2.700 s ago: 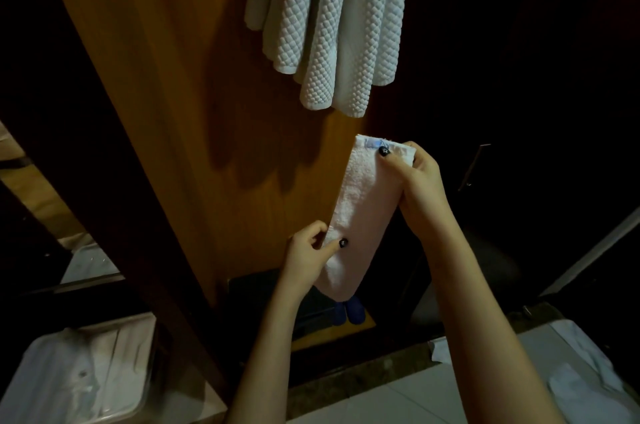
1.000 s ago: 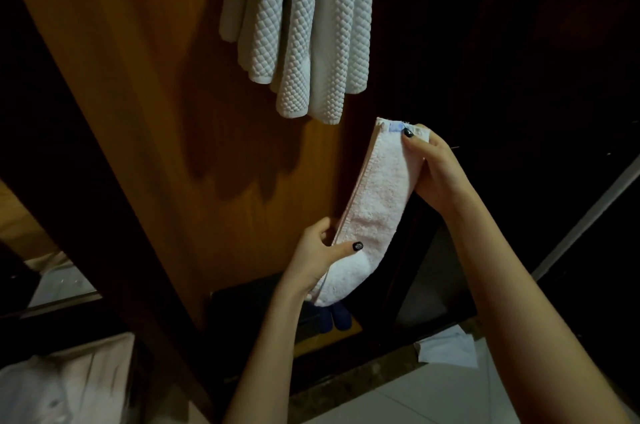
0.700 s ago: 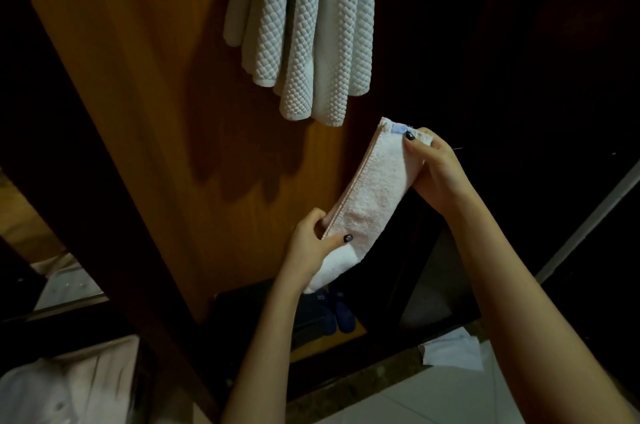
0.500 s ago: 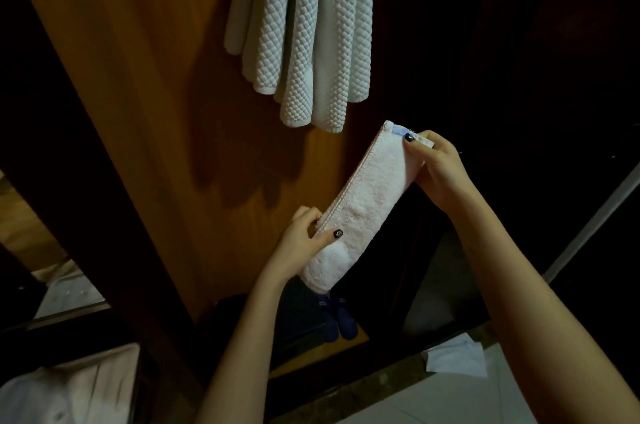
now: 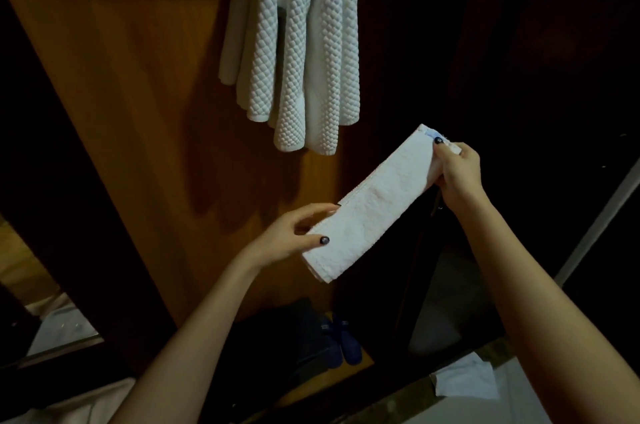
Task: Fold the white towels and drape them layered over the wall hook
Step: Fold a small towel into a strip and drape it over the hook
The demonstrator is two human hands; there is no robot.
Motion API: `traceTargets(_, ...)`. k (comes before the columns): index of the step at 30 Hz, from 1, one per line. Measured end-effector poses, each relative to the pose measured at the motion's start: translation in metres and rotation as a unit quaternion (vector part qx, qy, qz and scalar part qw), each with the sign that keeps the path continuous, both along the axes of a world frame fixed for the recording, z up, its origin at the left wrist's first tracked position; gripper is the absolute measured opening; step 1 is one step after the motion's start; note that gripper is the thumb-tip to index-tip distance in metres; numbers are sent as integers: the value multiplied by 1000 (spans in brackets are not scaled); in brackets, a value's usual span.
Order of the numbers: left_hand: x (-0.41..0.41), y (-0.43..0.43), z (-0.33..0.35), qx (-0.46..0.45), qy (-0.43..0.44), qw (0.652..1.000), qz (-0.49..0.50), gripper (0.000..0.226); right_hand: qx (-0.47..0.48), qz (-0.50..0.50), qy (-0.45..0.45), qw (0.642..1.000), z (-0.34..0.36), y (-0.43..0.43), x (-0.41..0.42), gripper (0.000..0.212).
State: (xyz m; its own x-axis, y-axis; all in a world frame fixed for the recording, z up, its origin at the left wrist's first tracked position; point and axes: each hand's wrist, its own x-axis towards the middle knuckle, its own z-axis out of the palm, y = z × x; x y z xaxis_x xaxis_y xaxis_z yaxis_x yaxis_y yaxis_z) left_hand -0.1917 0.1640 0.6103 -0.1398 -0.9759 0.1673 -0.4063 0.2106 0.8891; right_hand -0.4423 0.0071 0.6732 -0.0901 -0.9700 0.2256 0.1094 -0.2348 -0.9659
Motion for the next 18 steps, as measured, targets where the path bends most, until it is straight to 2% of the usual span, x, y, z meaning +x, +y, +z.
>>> traceTargets(3, 5, -3, 5, -34, 33, 999, 24, 36, -15, -16, 17, 1000, -1, -4, -5, 12)
traceTargets(8, 23, -15, 31, -38, 20, 998, 50, 21, -50, -3, 75, 996, 10, -12, -10, 12)
traceTargets(11, 35, -24, 52, -24, 30, 999, 38, 23, -72, 12, 104, 992, 22, -18, -10, 14)
traceTargets(14, 50, -32, 79, -37, -36, 998, 47, 32, -99, 29, 104, 989, 40, -26, -8, 8)
traceTargets(16, 64, -38, 100, -73, -48, 993, 80, 33, -131, 74, 68, 986, 60, -28, -8, 21)
traceTargets(18, 77, -41, 125, -108, -13, 988, 110, 31, -151, 139, 26, 979, 84, -27, -5, 39)
